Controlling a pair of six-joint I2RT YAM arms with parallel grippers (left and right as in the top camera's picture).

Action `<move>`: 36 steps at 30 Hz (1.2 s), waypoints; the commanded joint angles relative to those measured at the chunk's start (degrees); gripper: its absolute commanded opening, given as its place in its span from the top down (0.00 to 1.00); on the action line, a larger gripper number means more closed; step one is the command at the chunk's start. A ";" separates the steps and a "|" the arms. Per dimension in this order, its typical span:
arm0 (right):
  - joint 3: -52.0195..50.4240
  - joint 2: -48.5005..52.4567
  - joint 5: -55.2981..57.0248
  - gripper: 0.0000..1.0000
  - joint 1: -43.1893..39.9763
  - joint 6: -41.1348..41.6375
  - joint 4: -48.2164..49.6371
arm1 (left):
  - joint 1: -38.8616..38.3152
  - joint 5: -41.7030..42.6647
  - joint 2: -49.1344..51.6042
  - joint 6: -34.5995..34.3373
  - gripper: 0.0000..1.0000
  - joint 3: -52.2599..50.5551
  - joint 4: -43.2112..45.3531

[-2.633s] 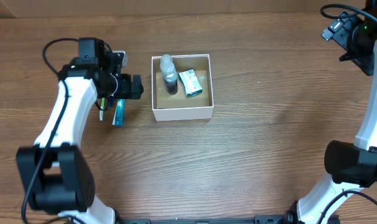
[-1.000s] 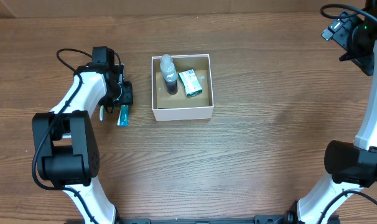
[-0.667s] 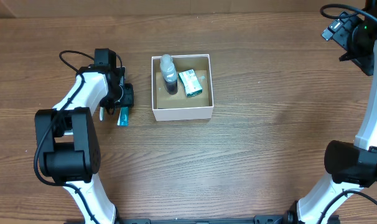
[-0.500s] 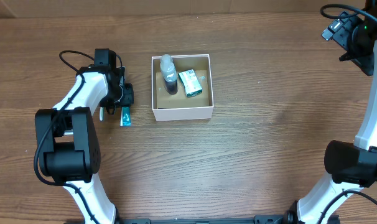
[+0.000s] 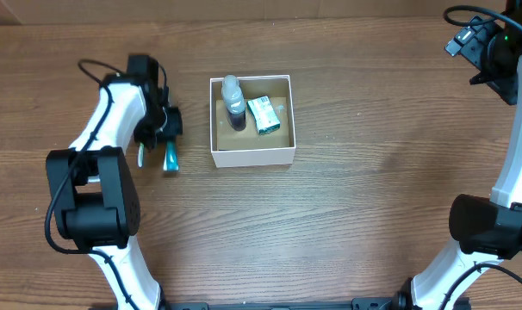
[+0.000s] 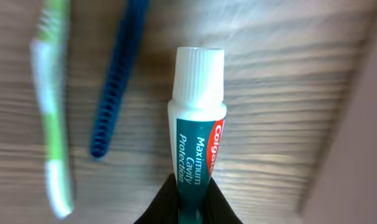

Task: Pack container
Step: 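Carry the toothpaste tube into the white box and release it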

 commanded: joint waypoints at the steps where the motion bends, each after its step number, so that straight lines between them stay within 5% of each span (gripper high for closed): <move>1: 0.24 -0.57 0.35 0.00 -0.17 0.39 0.24 | -0.52 4.74 -0.39 1.31 0.96 16.15 -9.29; 8: 0.24 -0.57 0.35 0.00 -0.17 0.39 0.24 | -5.64 11.65 -0.39 14.40 0.96 45.31 -28.28; 13: 0.24 -0.57 0.35 0.00 -0.17 0.39 0.24 | -15.41 16.20 -0.39 33.31 0.96 55.49 -34.80; 22: 0.24 -0.57 0.35 0.00 -0.17 0.39 0.24 | -30.10 3.45 -0.31 51.43 0.96 45.79 -32.79; 36: 0.24 -0.57 0.35 0.00 -0.17 0.39 0.24 | -30.40 1.57 -0.26 69.18 0.96 19.26 -17.84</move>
